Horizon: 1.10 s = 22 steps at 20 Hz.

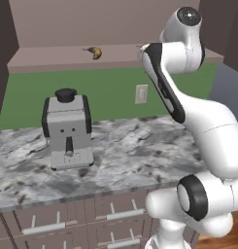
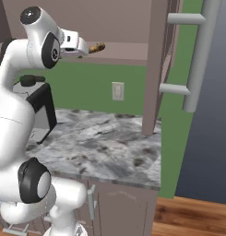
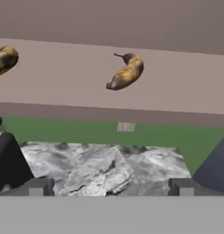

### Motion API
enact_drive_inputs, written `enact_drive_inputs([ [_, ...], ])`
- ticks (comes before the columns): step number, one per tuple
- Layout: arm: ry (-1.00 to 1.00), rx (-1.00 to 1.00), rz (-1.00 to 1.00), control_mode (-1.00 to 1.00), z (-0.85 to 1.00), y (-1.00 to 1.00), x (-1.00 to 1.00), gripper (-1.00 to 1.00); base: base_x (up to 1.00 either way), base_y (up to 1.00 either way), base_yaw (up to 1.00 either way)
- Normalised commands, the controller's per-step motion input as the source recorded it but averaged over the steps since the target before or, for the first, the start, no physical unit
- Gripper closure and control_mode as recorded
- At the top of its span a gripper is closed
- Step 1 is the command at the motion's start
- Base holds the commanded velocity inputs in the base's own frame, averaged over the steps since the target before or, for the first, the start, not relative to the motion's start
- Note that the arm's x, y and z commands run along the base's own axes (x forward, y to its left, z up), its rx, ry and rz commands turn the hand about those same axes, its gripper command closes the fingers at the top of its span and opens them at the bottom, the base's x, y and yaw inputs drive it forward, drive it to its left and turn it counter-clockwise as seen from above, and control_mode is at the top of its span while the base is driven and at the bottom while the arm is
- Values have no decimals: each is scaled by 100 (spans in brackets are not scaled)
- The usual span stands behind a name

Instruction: Pick the bananas from the cabinet and place them in one bowl. Pick the carrot from the sink and place it in the other bowl.

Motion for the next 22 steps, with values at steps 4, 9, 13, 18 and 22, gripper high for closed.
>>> enact_drive_inputs([
  [4,-3,4,-11,-100,39,-2,68,-100,0,0,0],
  [9,0,6,-7,-100,12,-21,71,-100,0,0,0],
  [13,0,6,0,-100,1,-37,54,-100,0,0,0],
  [18,0,1,0,-100,0,-11,7,-100,0,0,0],
  [22,0,0,0,-100,-21,-7,0,-100,0,0,0],
])
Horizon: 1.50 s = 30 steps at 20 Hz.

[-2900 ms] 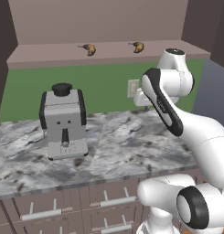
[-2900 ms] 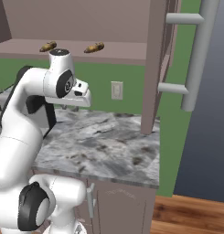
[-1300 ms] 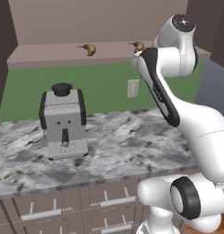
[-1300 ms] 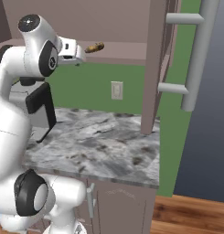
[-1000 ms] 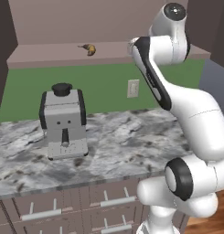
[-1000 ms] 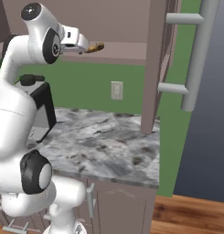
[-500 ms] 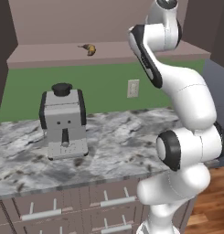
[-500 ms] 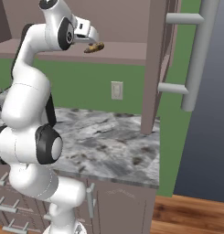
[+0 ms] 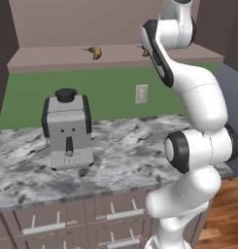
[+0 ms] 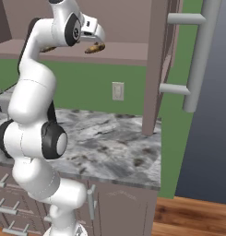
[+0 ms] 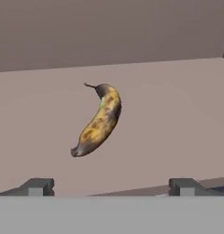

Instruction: Pick the bananas from the cabinet and place them in one bowl. Pick the carrot from the sink and place it in the other bowl.

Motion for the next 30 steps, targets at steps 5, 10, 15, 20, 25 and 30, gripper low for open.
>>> enact_drive_inputs([
  [5,-3,0,0,-100,-30,-7,0,-100,0,0,0],
  [10,-7,0,-1,-100,-13,3,22,-100,0,0,0],
  [15,-6,0,-1,-100,-6,6,38,-100,0,0,0],
  [20,0,1,0,-100,-4,1,48,-100,0,0,0],
  [25,0,0,0,-100,-9,0,51,-100,0,0,0],
  [30,0,2,0,-100,-21,0,29,-100,0,0,0],
])
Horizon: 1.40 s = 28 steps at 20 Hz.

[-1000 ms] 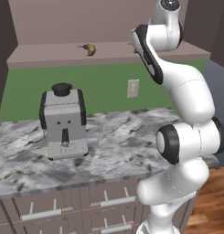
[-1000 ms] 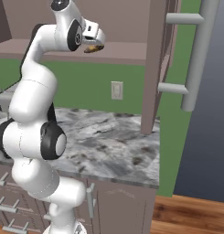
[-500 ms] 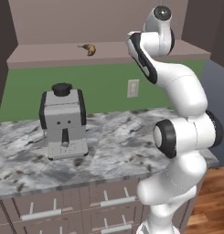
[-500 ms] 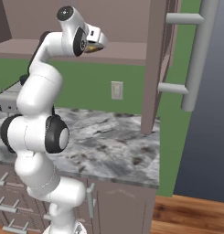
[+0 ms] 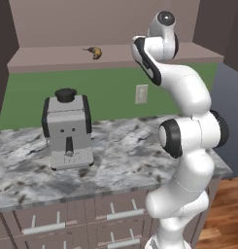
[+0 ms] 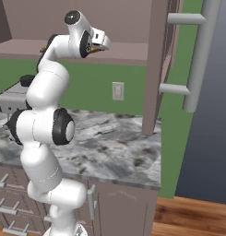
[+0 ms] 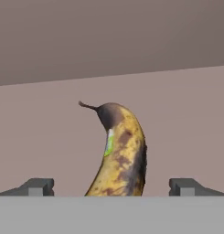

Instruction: Pick the bananas from the cabinet and place them in one bowl. Pick the carrot from the sink and place it in the other bowl.

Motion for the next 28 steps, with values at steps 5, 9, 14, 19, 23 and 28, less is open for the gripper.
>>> enact_drive_inputs([
  [5,0,2,0,-100,-20,0,2,100,0,0,0],
  [9,0,0,0,-100,0,0,0,100,0,0,0],
  [14,-1,0,0,-100,-1,-13,-1,100,0,0,0],
  [19,-2,0,0,-100,-1,-32,-21,100,0,0,0],
  [23,-2,1,0,-100,18,-32,-52,100,0,0,0],
  [28,-5,1,6,-100,8,-22,-90,100,0,0,0],
])
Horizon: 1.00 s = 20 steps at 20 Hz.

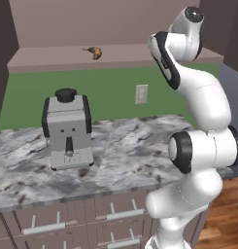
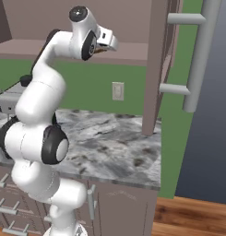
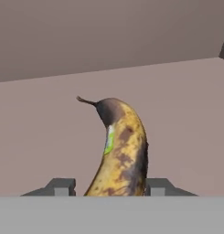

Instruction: Pick the bananas from the cabinet and place them in one bowl. Pick the carrot from the sink and place it in the other bowl.

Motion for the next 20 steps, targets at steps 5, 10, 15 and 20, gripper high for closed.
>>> enact_drive_inputs([
  [5,-8,1,11,-100,-10,-13,-100,100,0,0,0],
  [10,-4,-1,11,-100,-41,-8,-100,100,0,0,0],
  [15,0,-7,14,-100,-54,-5,-100,100,0,0,0],
  [20,1,-10,18,-100,-59,-1,-99,100,0,0,0],
])
